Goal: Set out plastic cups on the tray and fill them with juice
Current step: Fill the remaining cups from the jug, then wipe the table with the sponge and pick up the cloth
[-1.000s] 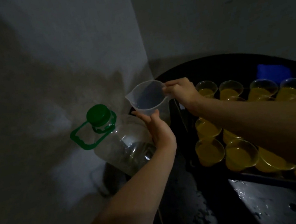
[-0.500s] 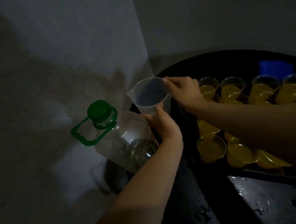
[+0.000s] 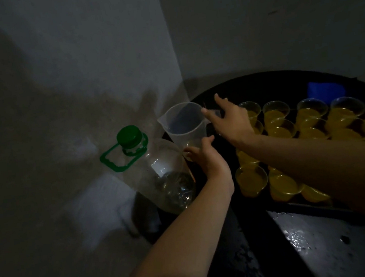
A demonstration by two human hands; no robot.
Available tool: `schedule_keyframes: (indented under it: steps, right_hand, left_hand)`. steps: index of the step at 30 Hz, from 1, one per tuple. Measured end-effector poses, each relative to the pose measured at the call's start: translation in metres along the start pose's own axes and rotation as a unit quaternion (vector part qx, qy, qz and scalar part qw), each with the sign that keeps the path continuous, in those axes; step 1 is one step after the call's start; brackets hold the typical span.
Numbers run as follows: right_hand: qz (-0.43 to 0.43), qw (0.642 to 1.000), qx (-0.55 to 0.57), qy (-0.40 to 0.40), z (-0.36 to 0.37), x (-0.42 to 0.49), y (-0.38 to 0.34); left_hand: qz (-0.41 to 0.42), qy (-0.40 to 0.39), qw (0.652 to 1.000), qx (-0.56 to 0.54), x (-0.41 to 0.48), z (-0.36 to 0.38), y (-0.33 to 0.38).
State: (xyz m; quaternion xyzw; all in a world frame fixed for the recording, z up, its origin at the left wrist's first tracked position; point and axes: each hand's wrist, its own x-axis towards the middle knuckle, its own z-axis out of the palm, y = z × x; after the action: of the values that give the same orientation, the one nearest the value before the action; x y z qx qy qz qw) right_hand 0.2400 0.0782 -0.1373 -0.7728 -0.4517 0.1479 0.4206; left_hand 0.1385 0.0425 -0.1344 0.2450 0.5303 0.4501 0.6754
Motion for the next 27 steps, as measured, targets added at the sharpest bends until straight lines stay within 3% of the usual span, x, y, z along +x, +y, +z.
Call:
schedule_keyframes:
  steps: [10,14,17,21,25,27]
  right_hand:
    - [-0.001,0.999,-0.032,-0.018,-0.069,-0.05,-0.021]
    - [0.009,1.0,-0.002,-0.017,-0.099,-0.076,-0.033]
    - [0.023,0.999,-0.019,-0.016,-0.12,-0.093,-0.036]
    - [0.033,0.999,-0.029,-0.015,-0.156,-0.115,-0.033]
    - [0.046,0.999,-0.02,-0.005,-0.197,-0.133,-0.02]
    - [0.059,0.998,-0.022,0.006,-0.216,-0.141,-0.009]
  left_hand:
    - [-0.041,-0.087,0.995,0.03,-0.056,-0.007,0.008]
    - [0.001,-0.135,0.987,0.086,-0.091,-0.002,0.02]
    - [0.085,-0.207,0.956,0.187,-0.121,0.005,0.033]
    - [0.25,-0.282,0.839,0.392,-0.138,0.017,0.045]
    - [0.413,-0.303,0.65,0.562,-0.129,0.02,0.051]
    - [0.454,-0.312,0.584,0.596,-0.127,0.022,0.054]
